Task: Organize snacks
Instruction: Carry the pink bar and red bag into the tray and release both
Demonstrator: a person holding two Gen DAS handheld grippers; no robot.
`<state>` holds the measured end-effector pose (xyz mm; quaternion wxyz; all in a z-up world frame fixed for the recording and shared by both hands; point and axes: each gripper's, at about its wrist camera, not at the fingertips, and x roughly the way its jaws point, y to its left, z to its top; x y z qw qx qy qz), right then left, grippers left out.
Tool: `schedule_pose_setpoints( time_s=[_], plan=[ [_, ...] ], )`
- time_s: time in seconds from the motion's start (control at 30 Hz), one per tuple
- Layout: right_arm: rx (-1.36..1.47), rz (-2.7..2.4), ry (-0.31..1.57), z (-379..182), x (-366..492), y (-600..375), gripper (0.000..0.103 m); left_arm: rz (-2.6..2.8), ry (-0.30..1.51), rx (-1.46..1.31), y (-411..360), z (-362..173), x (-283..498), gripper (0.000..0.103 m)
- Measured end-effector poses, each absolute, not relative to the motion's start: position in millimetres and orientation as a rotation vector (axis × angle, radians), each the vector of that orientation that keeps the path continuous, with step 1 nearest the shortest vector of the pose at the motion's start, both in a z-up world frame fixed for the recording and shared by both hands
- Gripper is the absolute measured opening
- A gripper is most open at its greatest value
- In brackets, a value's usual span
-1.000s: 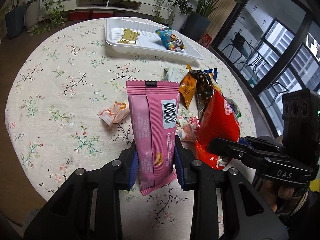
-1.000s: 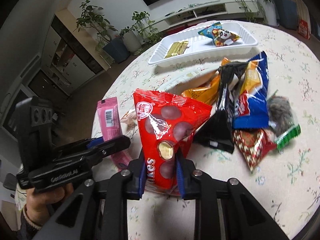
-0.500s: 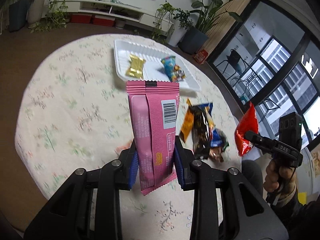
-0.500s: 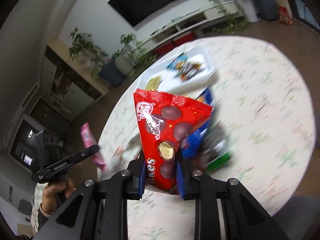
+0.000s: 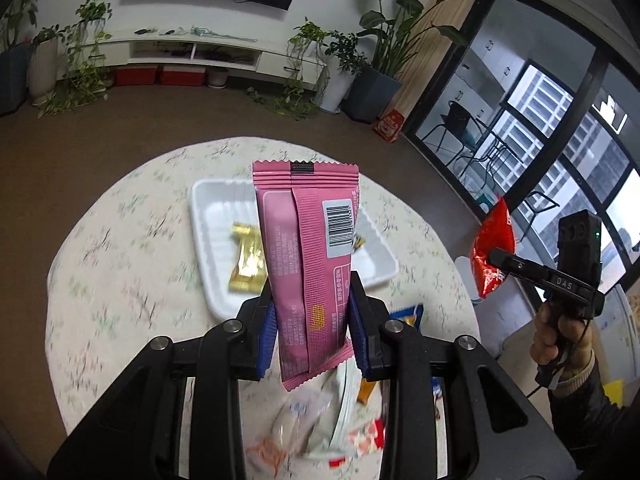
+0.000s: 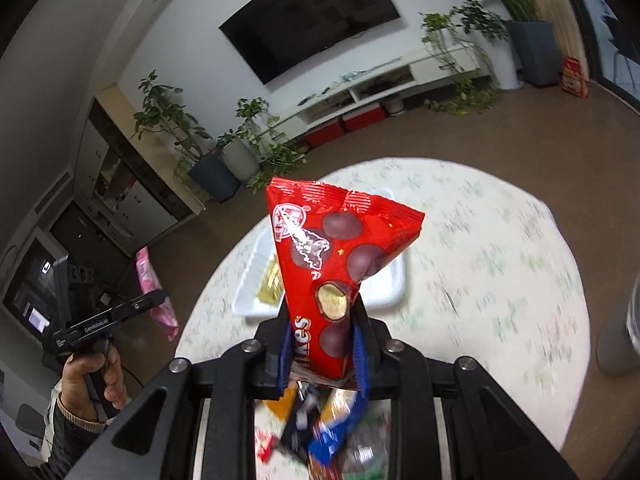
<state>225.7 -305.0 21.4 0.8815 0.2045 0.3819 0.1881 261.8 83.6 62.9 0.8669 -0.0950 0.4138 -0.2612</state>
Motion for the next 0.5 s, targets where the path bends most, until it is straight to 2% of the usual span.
schedule_pose_setpoints(
  time_s=[0.27,0.5],
  plan=[
    [0.386,0.504,0.851,37,309,-254,0.027,-0.553,0.94,-0.162,42,57,350,0.029],
    [0.318,0.516,0.963,6,362,-211,0.027,-0.525,1.037,-0.203,40,14,400,0.029]
  ],
)
